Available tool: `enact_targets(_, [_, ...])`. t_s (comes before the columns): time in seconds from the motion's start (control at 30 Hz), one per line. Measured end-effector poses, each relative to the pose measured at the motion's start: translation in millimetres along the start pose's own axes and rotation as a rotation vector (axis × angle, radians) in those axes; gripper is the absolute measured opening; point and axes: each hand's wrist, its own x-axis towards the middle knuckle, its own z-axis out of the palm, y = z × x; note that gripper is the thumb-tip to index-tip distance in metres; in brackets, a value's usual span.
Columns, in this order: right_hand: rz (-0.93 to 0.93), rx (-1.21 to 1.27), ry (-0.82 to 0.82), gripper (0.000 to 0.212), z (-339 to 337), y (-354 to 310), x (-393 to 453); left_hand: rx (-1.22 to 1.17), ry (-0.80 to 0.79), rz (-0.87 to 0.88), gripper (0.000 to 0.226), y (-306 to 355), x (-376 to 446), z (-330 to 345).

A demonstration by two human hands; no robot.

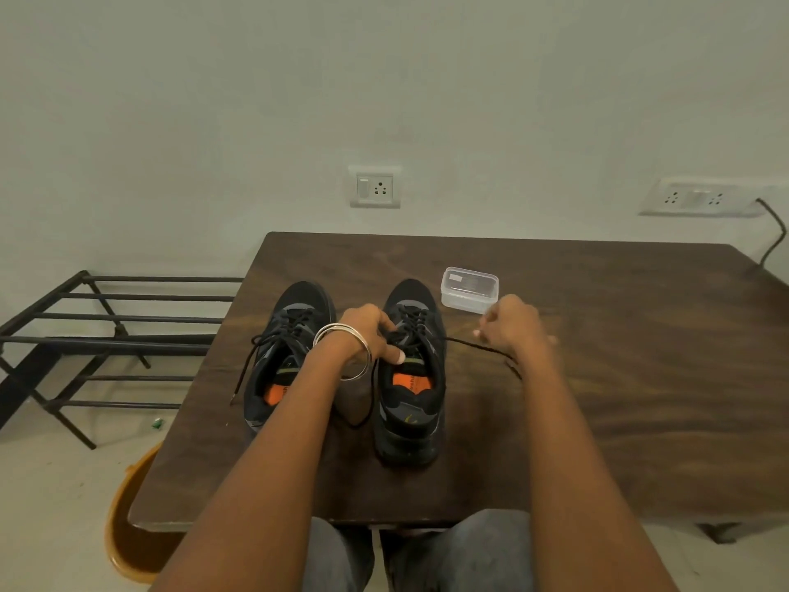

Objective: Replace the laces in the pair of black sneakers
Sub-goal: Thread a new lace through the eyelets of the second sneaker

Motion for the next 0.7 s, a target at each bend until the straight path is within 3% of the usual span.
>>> enact_targets(0.07, [-0.142,0.175,-0.153,0.009,5.7,-12.3,-5.1,-0.029,0.046,0.002,0.040,-1.5,1.9,-0.1])
enact_targets(0.17, [-0.270,0.141,-0.319,0.017,14.2,-24.7,-10.0,-0.051,0.097,-0.015,0.023,-4.1,4.9,0.8])
enact_targets(0.37, [-0.232,0.121,-0.296,0.007,16.5,-20.8,-6.5,-0.112,0.094,-0.007,0.013,-8.3,4.5,2.1])
enact_targets(0.47, [-0.142,0.013,-0.187,0.006,14.8,-8.5,-0.1,-0.098,0.098,0.012,0.009,-9.2,4.1,1.8])
enact_targets(0.57, [-0.022,-0.119,-0.157,0.030,12.6,-4.5,-2.3,-0.089,0.121,0.009,0.008,-9.9,5.3,0.1])
enact_targets(0.7, [-0.133,-0.003,-0.154,0.018,13.3,-14.8,-1.9,-0.072,0.140,0.041,0.010,-2.7,4.7,2.5])
